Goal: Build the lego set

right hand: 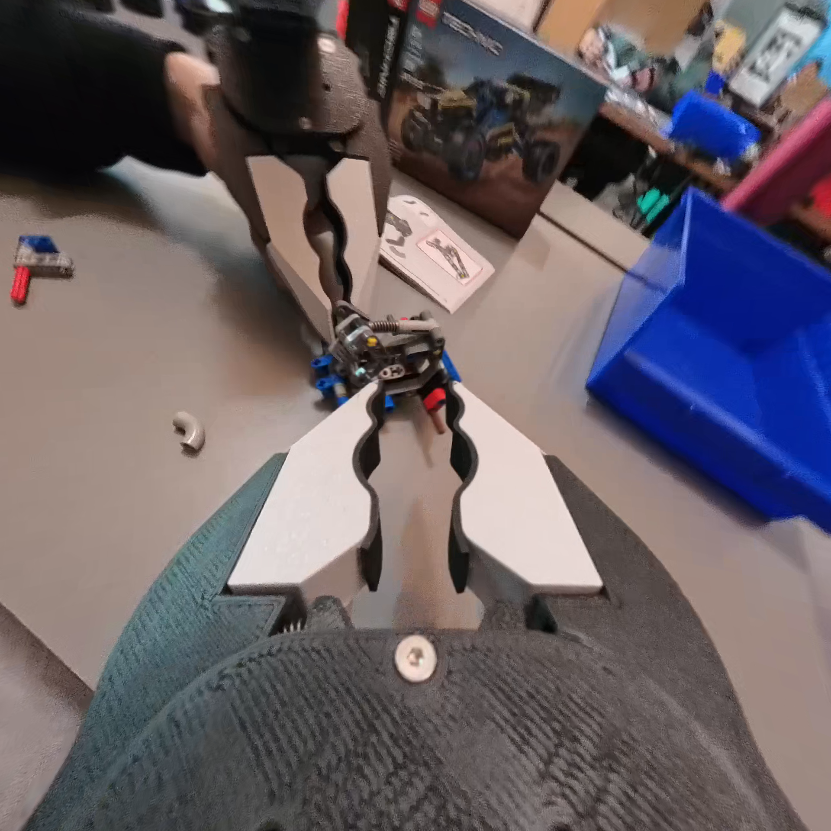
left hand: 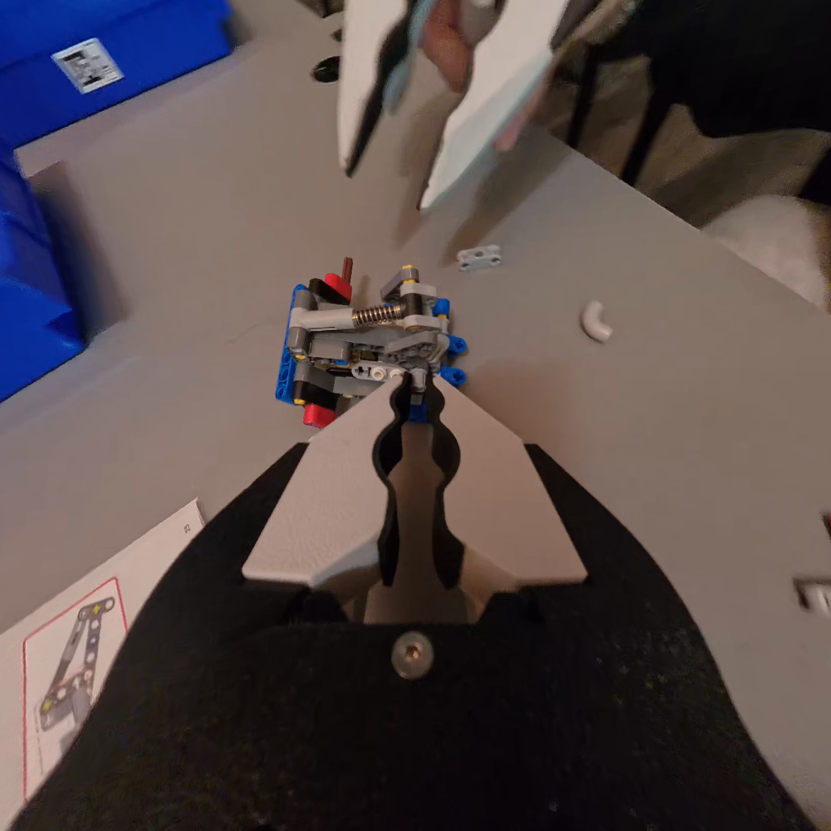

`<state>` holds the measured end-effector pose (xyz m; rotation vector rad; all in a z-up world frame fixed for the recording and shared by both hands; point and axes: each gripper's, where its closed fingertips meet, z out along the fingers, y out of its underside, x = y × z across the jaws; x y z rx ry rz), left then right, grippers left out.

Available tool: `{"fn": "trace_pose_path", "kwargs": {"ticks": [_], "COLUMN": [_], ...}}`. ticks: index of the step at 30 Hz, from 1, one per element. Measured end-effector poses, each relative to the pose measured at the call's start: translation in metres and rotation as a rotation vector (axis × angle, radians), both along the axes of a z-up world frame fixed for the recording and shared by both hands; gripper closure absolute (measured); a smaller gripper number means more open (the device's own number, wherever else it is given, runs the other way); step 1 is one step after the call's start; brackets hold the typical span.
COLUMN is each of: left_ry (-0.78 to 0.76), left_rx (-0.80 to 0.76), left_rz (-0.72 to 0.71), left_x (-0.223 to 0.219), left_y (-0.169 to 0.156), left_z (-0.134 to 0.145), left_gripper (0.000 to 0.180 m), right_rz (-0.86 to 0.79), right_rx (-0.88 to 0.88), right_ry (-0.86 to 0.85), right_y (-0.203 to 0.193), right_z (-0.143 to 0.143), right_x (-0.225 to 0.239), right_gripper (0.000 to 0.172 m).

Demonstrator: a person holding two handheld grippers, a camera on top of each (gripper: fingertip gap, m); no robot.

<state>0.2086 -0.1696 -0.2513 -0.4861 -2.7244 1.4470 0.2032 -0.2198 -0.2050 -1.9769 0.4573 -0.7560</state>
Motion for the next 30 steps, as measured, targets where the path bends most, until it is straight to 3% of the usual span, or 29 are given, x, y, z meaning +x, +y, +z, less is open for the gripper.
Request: {"fn": "trace_pose_path", "kwargs": {"ticks": [5, 8, 11, 15, 22, 23, 26, 30], "left_ry": [-0.013, -0.051, -0.079, -0.079, -0.066, -0.060, -0.067, -0.041], "left_rx": [-0.008, -0.022, -0.032, -0.031, -0.024, -0.021, -0.027, -0.036], "left_rz": [-0.165, -0.184, -0.184, -0.191, -0.172, -0.160, -0.049, 0.068], "left_x": [-0.005, -0.006, -0.006, -0.007, -0.005, -0.004, 0.011, 0.023], "left_y": [0.009, 0.010, 0.010, 0.010, 0.011, 0.011, 0.011, 0.017], "left_z": [0.000, 0.000, 0.000, 0.000, 0.000, 0.000, 0.002, 0.007], "left_gripper": [0.178, 0.178, 0.178, 0.178, 0.178, 0.171, 0.151, 0.153], "right_rz": [0.154, 0.290, 0.435, 0.635, 0.596, 0.571, 0.528, 0.345], "right_rx": [-0.318, -0.421, -0.406, -0.279, -0.206, -0.181, -0.116, -0.188], "right_ry": [-0.144, -0.089, -0.001, 0.182, 0.207, 0.219, 0.252, 0.301], "right_y": [0.011, 0.023, 0.031, 0.044, 0.045, 0.044, 0.043, 0.033], "right_z": [0.002, -0.013, -0.016, -0.014, -0.015, -0.015, -0.014, -0.030], "right_x": [0.016, 0.027, 0.031, 0.016, 0.019, 0.019, 0.009, 0.007], "right_gripper": [0.129, 0.122, 0.122, 0.139, 0.140, 0.140, 0.131, 0.123]}}
